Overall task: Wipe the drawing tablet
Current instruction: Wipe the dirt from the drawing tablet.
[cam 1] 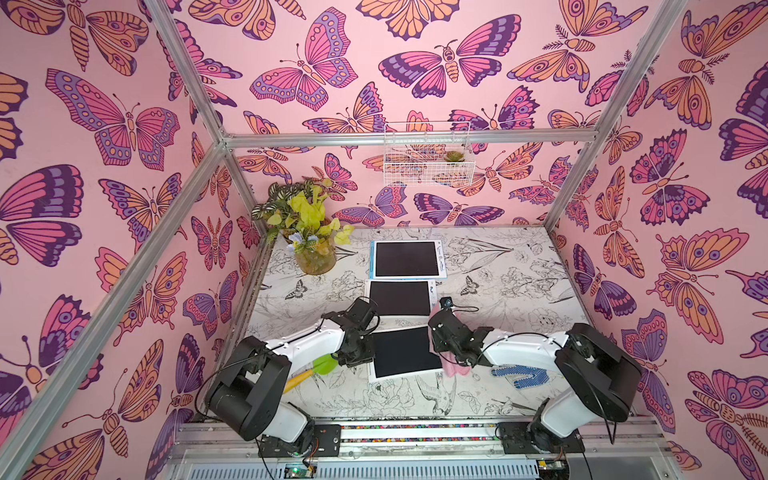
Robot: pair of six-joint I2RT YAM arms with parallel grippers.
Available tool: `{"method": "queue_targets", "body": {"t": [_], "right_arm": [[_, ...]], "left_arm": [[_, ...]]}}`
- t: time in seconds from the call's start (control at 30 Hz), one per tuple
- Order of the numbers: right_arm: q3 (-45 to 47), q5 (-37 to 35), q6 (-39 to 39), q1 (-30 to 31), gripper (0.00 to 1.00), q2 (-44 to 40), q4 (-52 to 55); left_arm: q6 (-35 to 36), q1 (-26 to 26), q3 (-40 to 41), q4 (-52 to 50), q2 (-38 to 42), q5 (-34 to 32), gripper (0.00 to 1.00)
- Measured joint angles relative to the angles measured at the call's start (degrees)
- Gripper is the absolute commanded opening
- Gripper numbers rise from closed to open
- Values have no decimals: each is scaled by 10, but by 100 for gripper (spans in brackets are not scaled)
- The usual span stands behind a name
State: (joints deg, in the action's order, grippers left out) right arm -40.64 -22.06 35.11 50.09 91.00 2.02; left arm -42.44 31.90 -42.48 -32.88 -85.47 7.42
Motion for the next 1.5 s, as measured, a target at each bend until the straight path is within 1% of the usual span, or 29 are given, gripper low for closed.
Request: {"method": "queue_targets", "body": {"t": [0.07,0.13,0.23,0.27,0.33,0.47,0.53,0.57,0.63,0.7,0.8,0.87,0.93,1.07,1.13,1.23,1.37,1.43,1.5], "right_arm": [[-14,0,-9,31,0,11,7],[-56,8,-11,73,0,42,19],[-111,22,-9,102,0,84,21],[-119,24,-8,101,0,89,23],[-113,26,-3,79,0,83,30],[-48,17,5,9,0,28,44],[-19,14,3,-3,0,-1,50],[-13,15,-1,1,0,-6,50],[-19,13,-11,30,0,0,51],[-50,19,-22,73,0,29,54],[-109,42,-26,113,0,81,42],[-120,46,-26,114,0,91,39],[-111,49,-26,101,0,83,38],[-57,41,-33,57,0,30,41],[-42,39,-43,52,0,11,45],[-43,45,-63,81,0,18,26],[-86,67,-75,134,0,77,-9],[-101,72,-75,143,0,94,-28],[-99,73,-75,141,0,92,-42]], "left_arm": [[0,0,0,0,0,0,32],[0,0,-1,0,-1,0,32],[0,0,-1,-1,-2,0,32],[0,0,-1,-1,-2,0,32],[0,0,-1,-2,-3,0,32],[0,0,-3,-4,-6,0,31],[0,0,-4,-3,-8,0,31],[0,0,-5,-2,-9,0,31],[0,0,-7,-2,-10,0,31],[0,0,-7,-1,-11,0,31],[0,0,-8,-2,-11,0,31],[0,0,-9,-2,-12,1,32],[0,0,-9,-2,-13,1,32],[-1,0,-8,1,-13,3,32],[-2,0,-8,2,-12,3,32],[-4,0,-7,3,-12,3,32],[-7,0,-6,15,-13,9,33],[-7,0,-6,20,-13,13,34],[-7,0,-5,25,-13,16,34]]}}
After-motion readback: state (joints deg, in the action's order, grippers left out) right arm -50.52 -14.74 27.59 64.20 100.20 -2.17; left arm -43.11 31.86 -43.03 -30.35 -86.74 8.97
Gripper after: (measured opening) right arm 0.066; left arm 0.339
